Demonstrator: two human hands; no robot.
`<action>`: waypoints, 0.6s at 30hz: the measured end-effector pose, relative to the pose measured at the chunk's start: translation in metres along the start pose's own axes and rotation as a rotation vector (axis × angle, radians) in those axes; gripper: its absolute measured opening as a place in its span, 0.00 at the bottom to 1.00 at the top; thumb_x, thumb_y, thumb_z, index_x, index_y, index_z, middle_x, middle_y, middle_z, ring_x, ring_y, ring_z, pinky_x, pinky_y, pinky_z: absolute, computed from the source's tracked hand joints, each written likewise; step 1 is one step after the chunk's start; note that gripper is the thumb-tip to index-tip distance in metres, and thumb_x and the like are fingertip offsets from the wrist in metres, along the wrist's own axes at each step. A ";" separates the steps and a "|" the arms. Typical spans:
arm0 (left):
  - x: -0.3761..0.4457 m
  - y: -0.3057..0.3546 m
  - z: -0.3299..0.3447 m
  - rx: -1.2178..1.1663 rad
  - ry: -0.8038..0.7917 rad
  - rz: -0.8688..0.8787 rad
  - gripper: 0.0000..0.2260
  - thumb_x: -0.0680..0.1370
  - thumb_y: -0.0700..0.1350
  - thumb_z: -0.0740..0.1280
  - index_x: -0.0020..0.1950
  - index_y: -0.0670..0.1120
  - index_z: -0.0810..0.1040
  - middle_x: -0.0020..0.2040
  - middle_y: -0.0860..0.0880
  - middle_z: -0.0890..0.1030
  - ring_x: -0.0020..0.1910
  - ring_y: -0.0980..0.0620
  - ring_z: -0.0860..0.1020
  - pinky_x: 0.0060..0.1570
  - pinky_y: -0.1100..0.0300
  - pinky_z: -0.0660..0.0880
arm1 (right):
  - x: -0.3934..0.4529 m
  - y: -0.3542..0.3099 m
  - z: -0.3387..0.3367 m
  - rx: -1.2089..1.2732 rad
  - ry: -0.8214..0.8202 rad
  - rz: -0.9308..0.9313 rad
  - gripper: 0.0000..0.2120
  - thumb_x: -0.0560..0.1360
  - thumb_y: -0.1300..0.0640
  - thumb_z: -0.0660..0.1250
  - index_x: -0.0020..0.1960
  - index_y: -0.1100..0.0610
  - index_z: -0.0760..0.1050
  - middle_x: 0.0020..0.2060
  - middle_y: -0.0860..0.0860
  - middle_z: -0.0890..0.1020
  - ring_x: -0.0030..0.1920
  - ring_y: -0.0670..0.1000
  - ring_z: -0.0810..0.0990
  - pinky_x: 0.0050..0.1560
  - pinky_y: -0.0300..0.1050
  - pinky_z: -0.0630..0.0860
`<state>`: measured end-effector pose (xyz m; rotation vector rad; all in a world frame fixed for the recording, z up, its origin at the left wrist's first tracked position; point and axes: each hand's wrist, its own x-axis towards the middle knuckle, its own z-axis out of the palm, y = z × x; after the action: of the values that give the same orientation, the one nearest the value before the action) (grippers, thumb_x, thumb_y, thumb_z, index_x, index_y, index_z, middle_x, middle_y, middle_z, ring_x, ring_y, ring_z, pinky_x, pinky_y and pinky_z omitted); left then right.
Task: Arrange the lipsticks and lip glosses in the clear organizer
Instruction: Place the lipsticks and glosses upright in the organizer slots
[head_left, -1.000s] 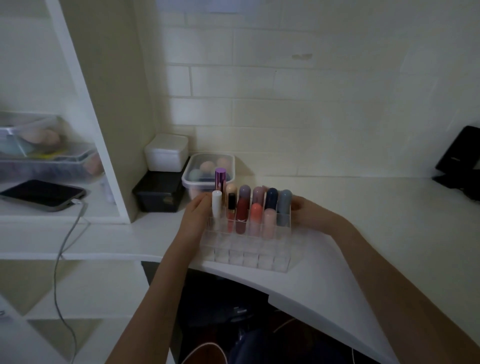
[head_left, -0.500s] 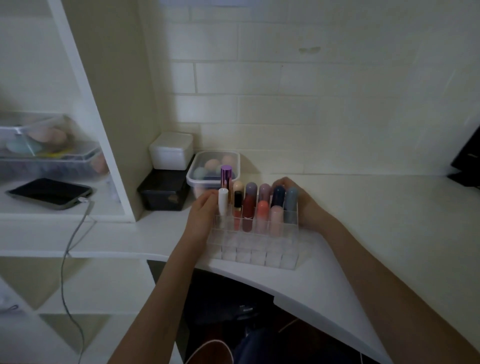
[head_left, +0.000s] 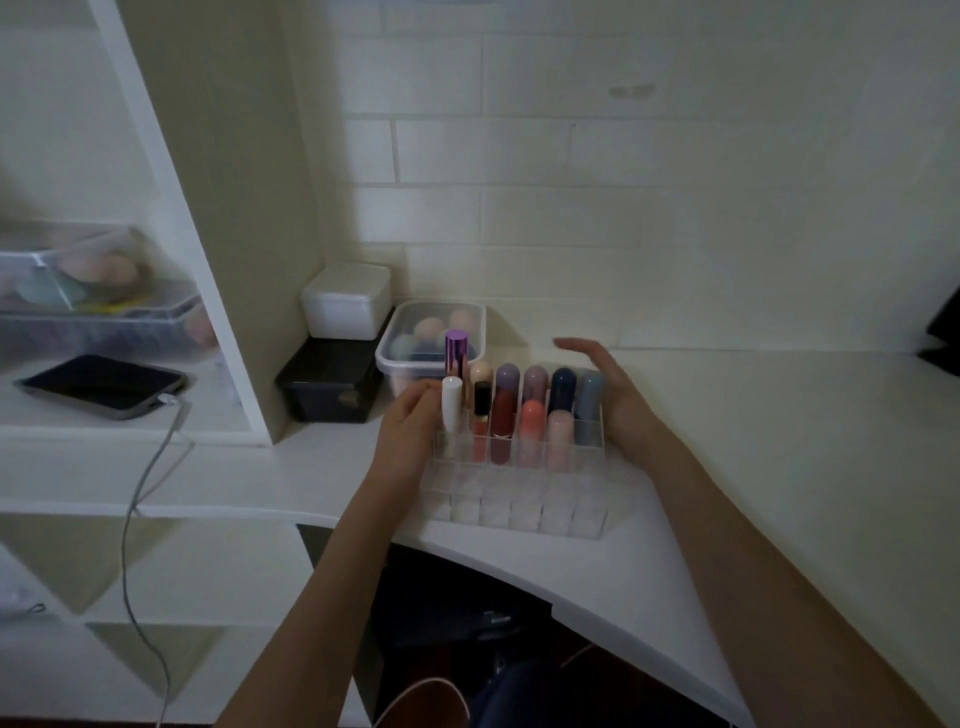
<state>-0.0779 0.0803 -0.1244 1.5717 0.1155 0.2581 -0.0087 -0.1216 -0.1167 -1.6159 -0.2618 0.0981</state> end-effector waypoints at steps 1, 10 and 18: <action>0.000 0.000 0.000 -0.004 0.002 -0.002 0.11 0.79 0.48 0.58 0.45 0.51 0.80 0.48 0.46 0.82 0.50 0.47 0.79 0.52 0.52 0.75 | 0.000 0.004 -0.004 0.011 0.053 -0.049 0.12 0.78 0.61 0.58 0.57 0.51 0.76 0.44 0.56 0.79 0.43 0.52 0.78 0.47 0.44 0.75; -0.003 -0.001 -0.002 0.014 -0.016 -0.007 0.12 0.79 0.50 0.58 0.50 0.48 0.80 0.50 0.45 0.82 0.52 0.45 0.79 0.57 0.46 0.75 | -0.003 0.012 -0.017 0.338 0.340 -0.021 0.09 0.74 0.64 0.67 0.54 0.61 0.72 0.40 0.55 0.78 0.37 0.48 0.77 0.39 0.35 0.76; -0.004 0.002 -0.001 -0.006 -0.012 0.022 0.11 0.79 0.48 0.58 0.44 0.53 0.79 0.46 0.48 0.81 0.48 0.48 0.79 0.50 0.52 0.75 | -0.018 -0.002 -0.021 0.322 0.319 -0.171 0.10 0.78 0.60 0.61 0.58 0.53 0.74 0.47 0.54 0.79 0.37 0.47 0.76 0.43 0.37 0.76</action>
<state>-0.0824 0.0802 -0.1229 1.5686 0.0879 0.2656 -0.0222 -0.1460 -0.1151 -1.2606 -0.1272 -0.2370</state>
